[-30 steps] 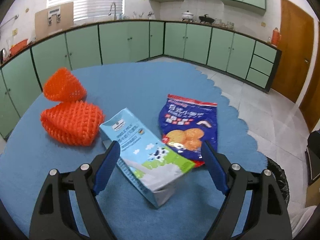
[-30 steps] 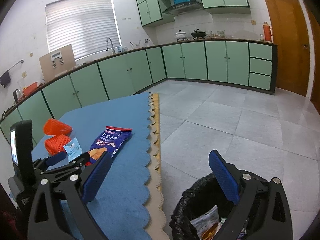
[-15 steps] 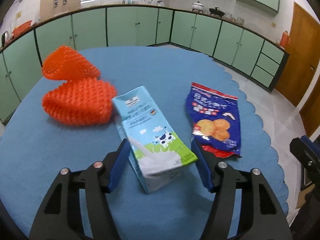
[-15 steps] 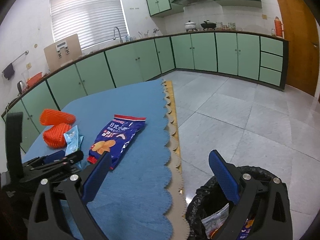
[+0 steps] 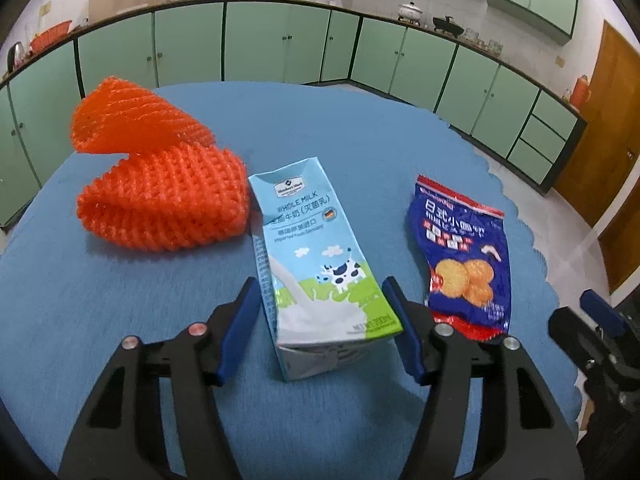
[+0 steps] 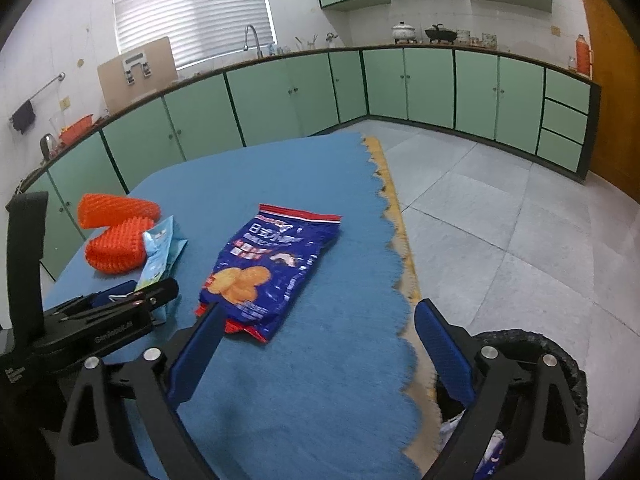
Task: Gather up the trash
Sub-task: 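Grasp the whole-milk carton with the left gripper while the right grasps the small biscuit bag, then lift the milk carton and biscuit bag and carry them over the black bin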
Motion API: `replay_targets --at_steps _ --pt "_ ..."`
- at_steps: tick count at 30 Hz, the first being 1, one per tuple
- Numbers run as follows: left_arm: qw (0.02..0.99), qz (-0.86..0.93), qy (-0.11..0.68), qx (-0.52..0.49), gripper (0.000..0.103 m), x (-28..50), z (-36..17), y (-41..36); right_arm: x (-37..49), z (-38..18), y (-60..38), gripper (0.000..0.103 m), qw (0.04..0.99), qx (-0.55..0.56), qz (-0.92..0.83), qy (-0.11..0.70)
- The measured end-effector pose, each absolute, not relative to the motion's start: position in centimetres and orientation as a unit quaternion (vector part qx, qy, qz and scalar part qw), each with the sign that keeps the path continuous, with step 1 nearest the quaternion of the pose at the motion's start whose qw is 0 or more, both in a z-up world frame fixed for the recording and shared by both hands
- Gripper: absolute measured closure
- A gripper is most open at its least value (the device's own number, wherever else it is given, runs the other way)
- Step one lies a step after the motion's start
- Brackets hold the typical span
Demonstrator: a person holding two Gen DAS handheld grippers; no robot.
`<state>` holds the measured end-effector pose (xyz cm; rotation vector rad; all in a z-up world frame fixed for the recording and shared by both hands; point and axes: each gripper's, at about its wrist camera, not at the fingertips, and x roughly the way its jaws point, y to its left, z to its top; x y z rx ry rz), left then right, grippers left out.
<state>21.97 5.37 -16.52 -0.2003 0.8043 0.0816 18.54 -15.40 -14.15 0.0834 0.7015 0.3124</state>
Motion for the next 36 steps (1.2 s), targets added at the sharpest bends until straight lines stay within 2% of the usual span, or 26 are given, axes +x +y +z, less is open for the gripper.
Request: replay_targets --at_steps 1,3,17,23,25,29,36 --pt "0.916 0.036 0.388 -0.100 0.054 22.0 -16.4 5.5 18.7 -14.1 -15.0 0.013 0.926 0.039 0.155 0.343" --pt "0.917 0.030 0.385 -0.099 0.057 22.2 -16.0 6.0 19.2 -14.0 -14.1 0.014 0.924 0.036 0.160 0.346" --pt "0.916 0.025 0.391 -0.085 0.057 21.9 -16.1 8.8 22.7 -15.9 -10.9 0.030 0.901 0.048 0.156 0.402" --pt "0.915 0.026 0.394 -0.087 0.056 22.4 -16.2 8.8 22.8 -15.8 -11.1 0.062 0.901 0.053 0.148 0.404" --pt "0.915 0.027 0.394 -0.086 0.056 22.4 -16.3 8.9 22.9 -15.9 -11.5 0.083 0.901 0.060 0.145 0.404" --pt "0.915 0.028 0.393 -0.085 0.057 22.3 -16.1 8.8 22.8 -15.8 -11.7 0.094 0.901 0.071 0.148 0.401" --pt "0.919 0.025 0.382 -0.091 0.058 21.7 -15.3 8.7 21.3 -13.5 -12.2 0.099 0.913 0.067 0.168 0.366"
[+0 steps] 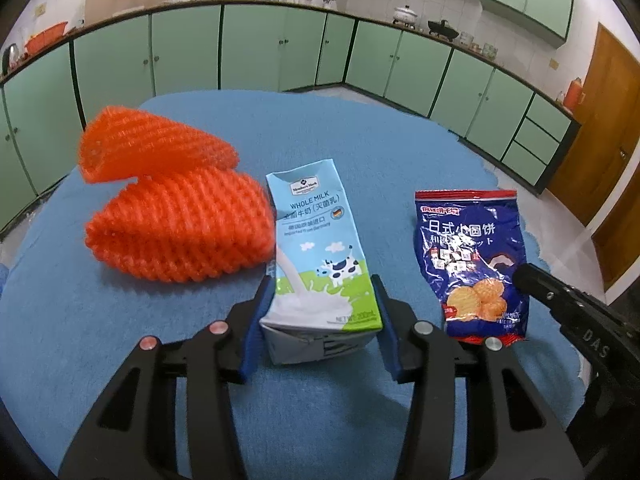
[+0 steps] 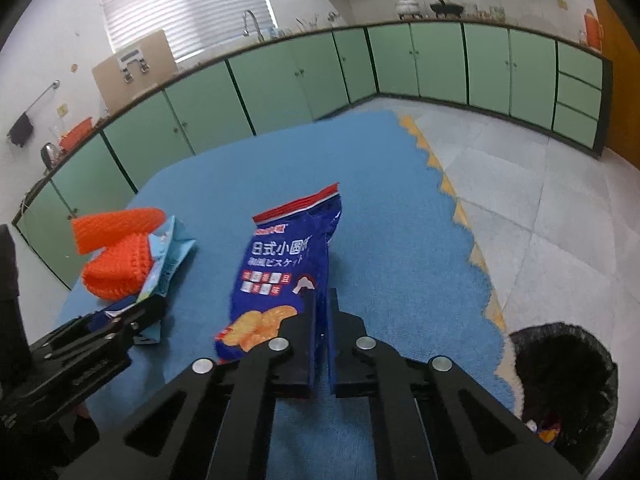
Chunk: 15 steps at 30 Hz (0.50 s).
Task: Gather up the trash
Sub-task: 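Lift the milk carton and biscuit bag and carry them over the black bin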
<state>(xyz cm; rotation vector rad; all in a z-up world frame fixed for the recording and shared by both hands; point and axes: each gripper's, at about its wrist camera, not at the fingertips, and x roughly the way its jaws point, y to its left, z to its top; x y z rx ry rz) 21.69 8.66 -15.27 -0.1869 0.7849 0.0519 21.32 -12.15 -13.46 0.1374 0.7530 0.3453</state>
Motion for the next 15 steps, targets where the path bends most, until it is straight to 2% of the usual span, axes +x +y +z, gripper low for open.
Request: replay_targets --at_steps 15 --pt "0.938 -0.024 0.337 -0.082 0.058 19.5 -11.1 4.7 17.8 -7.8 -15.1 0.101 0.935 0.065 0.172 0.304"
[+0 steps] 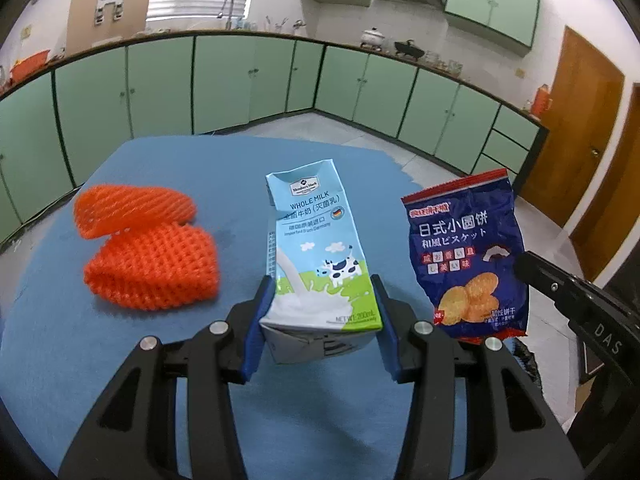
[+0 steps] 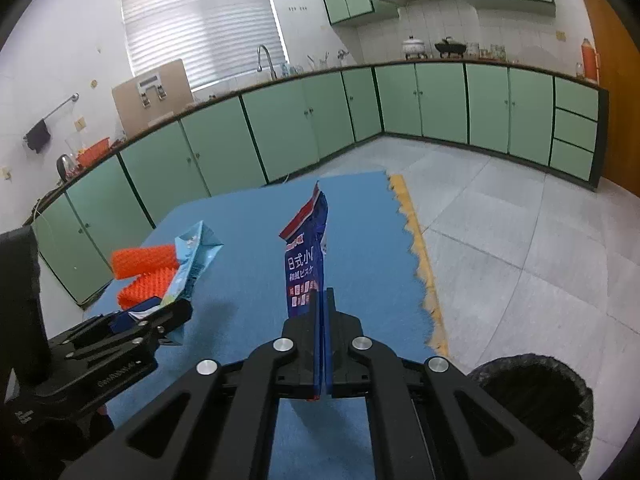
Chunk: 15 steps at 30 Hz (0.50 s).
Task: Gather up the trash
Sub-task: 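Lift the milk carton and biscuit bag and carry them over the black bin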
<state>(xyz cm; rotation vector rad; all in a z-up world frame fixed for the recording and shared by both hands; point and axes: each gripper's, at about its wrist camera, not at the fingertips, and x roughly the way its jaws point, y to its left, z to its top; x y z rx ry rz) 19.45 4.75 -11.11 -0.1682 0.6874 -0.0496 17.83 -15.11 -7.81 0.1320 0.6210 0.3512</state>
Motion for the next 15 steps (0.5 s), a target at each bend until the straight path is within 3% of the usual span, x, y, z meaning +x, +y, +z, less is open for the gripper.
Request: replay_targets --at_steps 15 --pt "0.947 -0.098 0.304 -0.041 0.058 17.7 -8.6 -4.0 14.2 -5.9 -21.6 0.101 0.953 0.069 0.111 0.273"
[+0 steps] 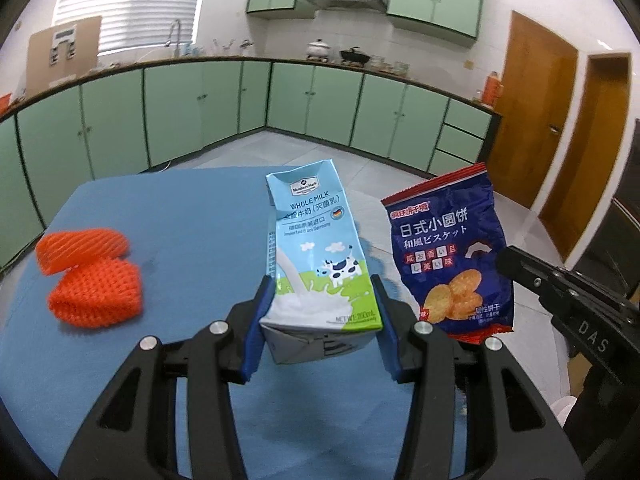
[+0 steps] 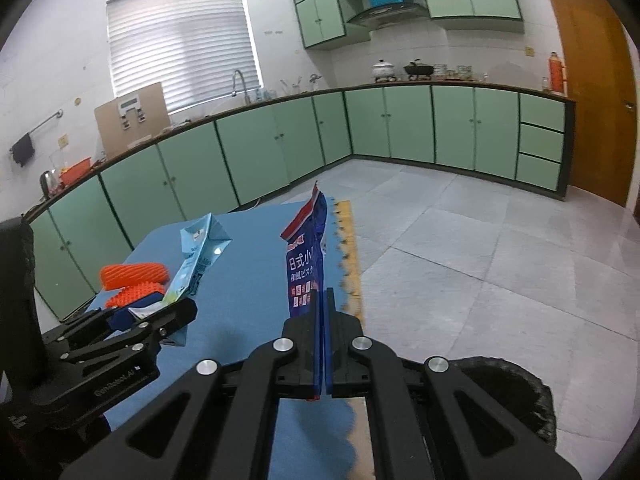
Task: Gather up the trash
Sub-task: 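Lift the milk carton and biscuit bag and carry them over the black bin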
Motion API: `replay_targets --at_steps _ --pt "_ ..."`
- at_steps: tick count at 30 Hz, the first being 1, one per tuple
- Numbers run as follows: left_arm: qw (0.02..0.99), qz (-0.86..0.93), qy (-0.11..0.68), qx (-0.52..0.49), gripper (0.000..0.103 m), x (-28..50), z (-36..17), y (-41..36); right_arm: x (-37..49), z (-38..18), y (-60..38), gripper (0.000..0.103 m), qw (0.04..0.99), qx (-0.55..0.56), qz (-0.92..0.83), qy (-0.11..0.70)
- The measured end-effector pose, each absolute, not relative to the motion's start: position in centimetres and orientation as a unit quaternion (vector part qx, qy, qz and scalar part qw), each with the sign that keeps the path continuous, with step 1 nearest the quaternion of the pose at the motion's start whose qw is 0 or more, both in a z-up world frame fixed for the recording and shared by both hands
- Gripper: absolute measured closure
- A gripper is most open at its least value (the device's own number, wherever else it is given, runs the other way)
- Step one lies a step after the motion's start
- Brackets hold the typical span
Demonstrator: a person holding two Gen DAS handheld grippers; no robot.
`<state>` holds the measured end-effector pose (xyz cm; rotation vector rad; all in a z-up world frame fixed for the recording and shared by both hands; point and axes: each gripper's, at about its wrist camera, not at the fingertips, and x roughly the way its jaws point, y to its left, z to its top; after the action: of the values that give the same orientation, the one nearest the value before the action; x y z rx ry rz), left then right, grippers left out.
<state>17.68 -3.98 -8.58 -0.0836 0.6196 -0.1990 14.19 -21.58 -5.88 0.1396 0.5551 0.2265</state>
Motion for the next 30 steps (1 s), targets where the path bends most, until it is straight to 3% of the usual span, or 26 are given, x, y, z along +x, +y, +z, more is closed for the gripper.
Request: replay_targets --at_steps 16,30 --pt "0.938 -0.189 0.290 0.001 0.058 15.6 -8.3 -13.3 9.3 -6.0 -30.2 0.101 0.961 0.095 0.024 0.259" --pt "0.910 -0.265 0.317 0.034 0.058 14.6 -12.2 -21.4 6.0 -8.9 -37.7 0.101 0.952 0.115 -0.064 0.278"
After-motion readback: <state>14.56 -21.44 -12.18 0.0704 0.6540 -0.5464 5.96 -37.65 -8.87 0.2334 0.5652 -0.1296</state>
